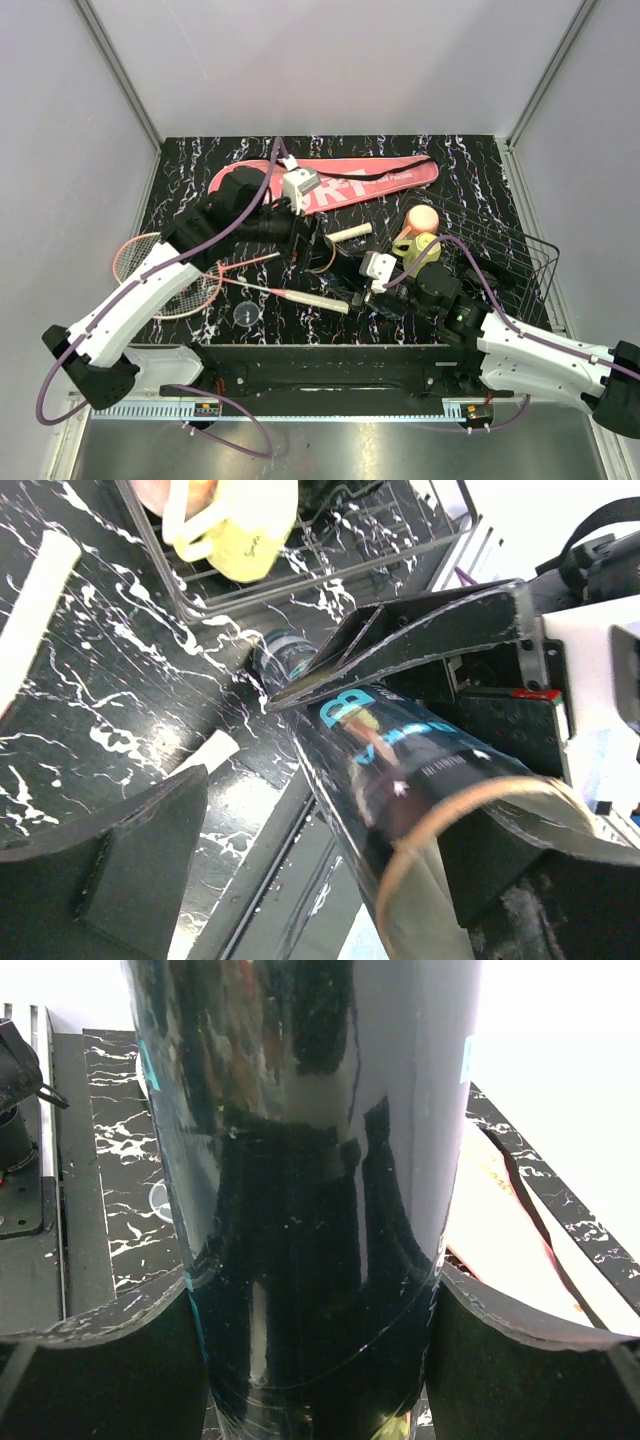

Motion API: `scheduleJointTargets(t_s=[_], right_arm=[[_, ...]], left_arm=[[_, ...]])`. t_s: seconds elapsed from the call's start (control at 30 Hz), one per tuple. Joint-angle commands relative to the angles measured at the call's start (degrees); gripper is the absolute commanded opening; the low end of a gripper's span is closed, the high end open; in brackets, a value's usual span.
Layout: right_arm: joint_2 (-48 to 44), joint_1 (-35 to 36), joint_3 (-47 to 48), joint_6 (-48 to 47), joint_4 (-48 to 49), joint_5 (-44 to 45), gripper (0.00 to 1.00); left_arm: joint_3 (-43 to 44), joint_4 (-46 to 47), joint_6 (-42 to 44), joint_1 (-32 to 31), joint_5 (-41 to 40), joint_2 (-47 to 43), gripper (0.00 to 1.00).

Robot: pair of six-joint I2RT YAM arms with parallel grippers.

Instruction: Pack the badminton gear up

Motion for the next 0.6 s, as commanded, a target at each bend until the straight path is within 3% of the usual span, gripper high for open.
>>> scheduleJointTargets(t_s=[0.0, 0.17, 0.23, 0.37, 0.4, 0.47, 0.57], right_arm=[[0.23, 0.25, 0.52, 0.79, 4.38, 0.98, 0.41], [0.40, 0.25, -0.09, 0.44, 3.50, 1.42, 0.41], [0.58, 0.34, 0.00, 0.35, 3.15, 1.77, 0.41], [0.31, 0.34, -0.53, 0.61, 3.06, 3.87, 0.41], [0.23, 0.34, -0.62, 0.70, 2.89, 4.23, 0.41], [-0.12, 0.26, -0.88, 0.88, 2.62, 4.93, 0.41], [-0.92, 0.26, -1.15, 1.40, 2.36, 5.72, 0.41]], left_arm=[[2.16, 2.07, 0.64, 1.61, -1.65, -7.64, 0.99], [4.80, 0.14, 0.90, 2.66, -7.80, -13.37, 0.99], [4.37, -0.91, -0.85, 3.45, -15.16, -16.35, 0.99], [3.49, -8.10, -9.10, 3.98, -40.37, -19.09, 0.99], [3.23, -13.95, -13.99, 4.50, -48.86, -18.39, 0.99], [0.86, -18.91, -18.42, 5.73, -52.45, -17.16, 0.97], [-8.35, -21.05, -25.89, 7.93, -49.75, -15.92, 0.94]])
